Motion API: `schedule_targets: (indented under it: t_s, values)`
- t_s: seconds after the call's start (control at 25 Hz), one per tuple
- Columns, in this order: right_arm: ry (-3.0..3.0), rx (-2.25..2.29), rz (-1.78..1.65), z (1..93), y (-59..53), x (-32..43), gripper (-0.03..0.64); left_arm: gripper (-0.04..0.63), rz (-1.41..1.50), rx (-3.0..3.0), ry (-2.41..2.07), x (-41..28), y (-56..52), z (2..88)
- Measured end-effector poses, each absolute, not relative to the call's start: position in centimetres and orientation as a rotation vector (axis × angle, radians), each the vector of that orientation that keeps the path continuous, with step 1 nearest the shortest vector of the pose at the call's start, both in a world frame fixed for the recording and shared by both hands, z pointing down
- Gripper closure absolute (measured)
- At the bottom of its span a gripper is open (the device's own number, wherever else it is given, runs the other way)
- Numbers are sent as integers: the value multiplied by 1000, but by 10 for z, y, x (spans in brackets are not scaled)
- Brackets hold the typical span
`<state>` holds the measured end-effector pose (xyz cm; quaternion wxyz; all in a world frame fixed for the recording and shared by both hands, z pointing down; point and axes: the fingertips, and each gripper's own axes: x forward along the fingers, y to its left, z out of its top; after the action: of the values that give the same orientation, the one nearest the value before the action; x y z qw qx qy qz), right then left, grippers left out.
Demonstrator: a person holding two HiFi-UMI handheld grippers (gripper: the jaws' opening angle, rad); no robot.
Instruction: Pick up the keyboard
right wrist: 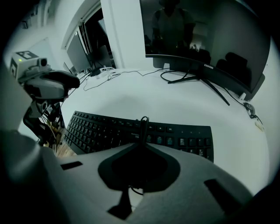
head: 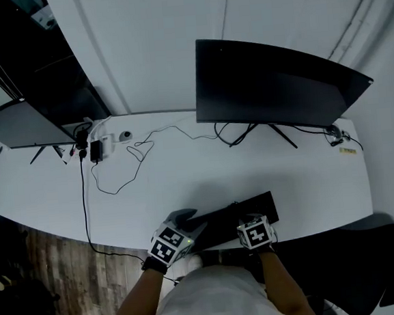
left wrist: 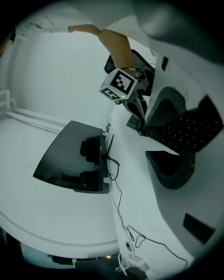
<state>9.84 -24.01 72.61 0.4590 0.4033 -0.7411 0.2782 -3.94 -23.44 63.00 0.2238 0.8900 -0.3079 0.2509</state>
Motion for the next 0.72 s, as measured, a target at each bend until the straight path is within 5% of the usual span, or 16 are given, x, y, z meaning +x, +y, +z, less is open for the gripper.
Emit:
schedule_targets:
  t_s: [0.72]
  values:
    - [-2019,952,317,666,-255,91,606,364,869,2378,-468,21,-245,683]
